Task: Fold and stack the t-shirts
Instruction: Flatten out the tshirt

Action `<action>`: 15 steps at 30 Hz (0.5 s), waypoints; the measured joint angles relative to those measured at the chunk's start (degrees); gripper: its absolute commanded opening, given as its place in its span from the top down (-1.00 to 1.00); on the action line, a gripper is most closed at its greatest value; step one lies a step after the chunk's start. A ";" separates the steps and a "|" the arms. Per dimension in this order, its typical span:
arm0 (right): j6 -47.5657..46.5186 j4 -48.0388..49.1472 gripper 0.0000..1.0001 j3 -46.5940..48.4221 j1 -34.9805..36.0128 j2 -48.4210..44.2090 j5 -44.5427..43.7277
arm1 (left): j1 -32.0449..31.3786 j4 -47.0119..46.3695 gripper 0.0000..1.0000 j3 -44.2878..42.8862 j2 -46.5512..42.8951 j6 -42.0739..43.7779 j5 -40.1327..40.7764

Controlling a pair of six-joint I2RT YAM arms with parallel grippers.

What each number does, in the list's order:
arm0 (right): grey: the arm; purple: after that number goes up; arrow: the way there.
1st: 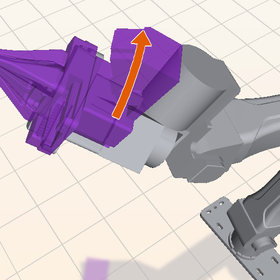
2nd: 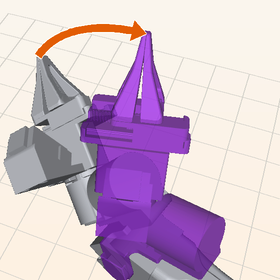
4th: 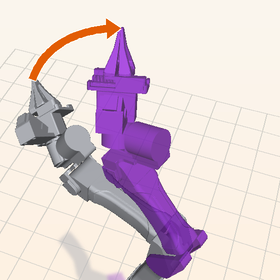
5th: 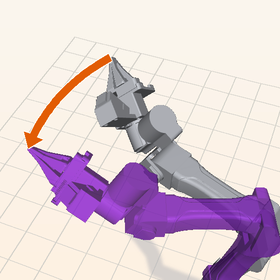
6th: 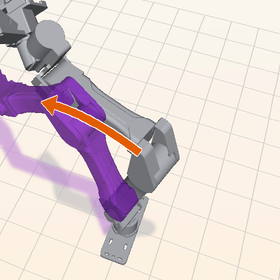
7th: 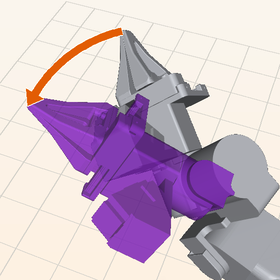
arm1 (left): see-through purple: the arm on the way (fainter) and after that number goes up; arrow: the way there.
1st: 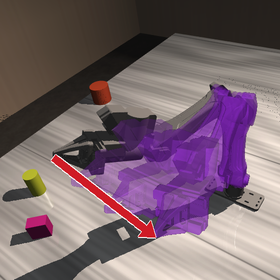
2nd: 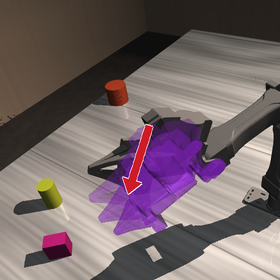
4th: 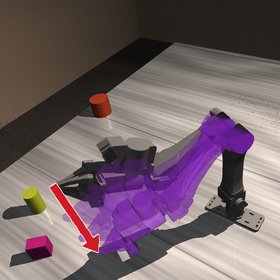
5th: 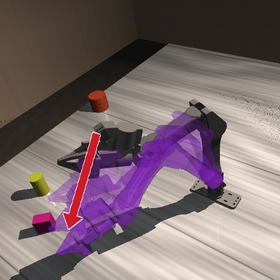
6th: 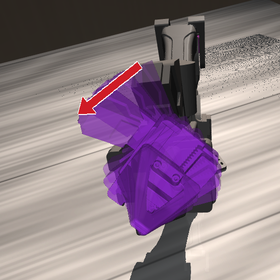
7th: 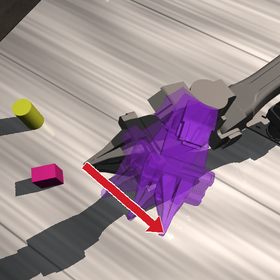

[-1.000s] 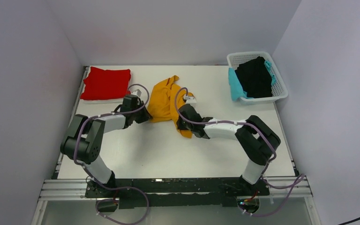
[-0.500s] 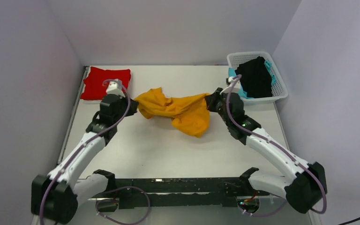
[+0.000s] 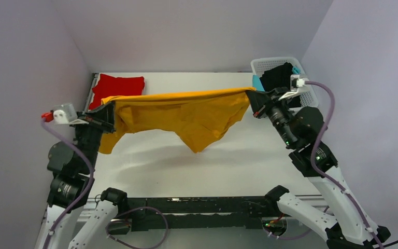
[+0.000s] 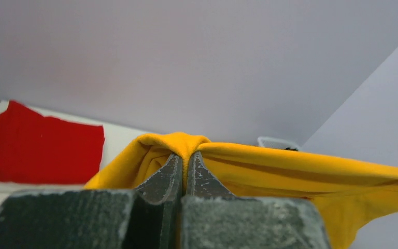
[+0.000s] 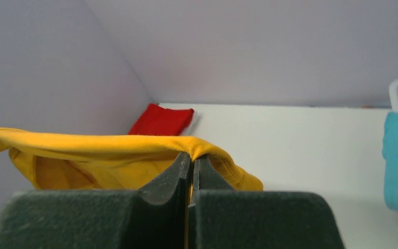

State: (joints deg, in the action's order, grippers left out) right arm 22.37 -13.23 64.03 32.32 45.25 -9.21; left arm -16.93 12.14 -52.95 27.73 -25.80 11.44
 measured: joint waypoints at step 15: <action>-8.31 -0.13 1.00 13.75 -5.18 19.02 -0.94 | 1.84 0.55 1.00 -19.61 29.11 9.40 0.28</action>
State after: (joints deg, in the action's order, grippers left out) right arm 14.06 -13.37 77.78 27.14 64.27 -10.15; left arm -15.09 12.69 -72.55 56.84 -16.40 11.73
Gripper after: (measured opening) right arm 0.018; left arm 0.023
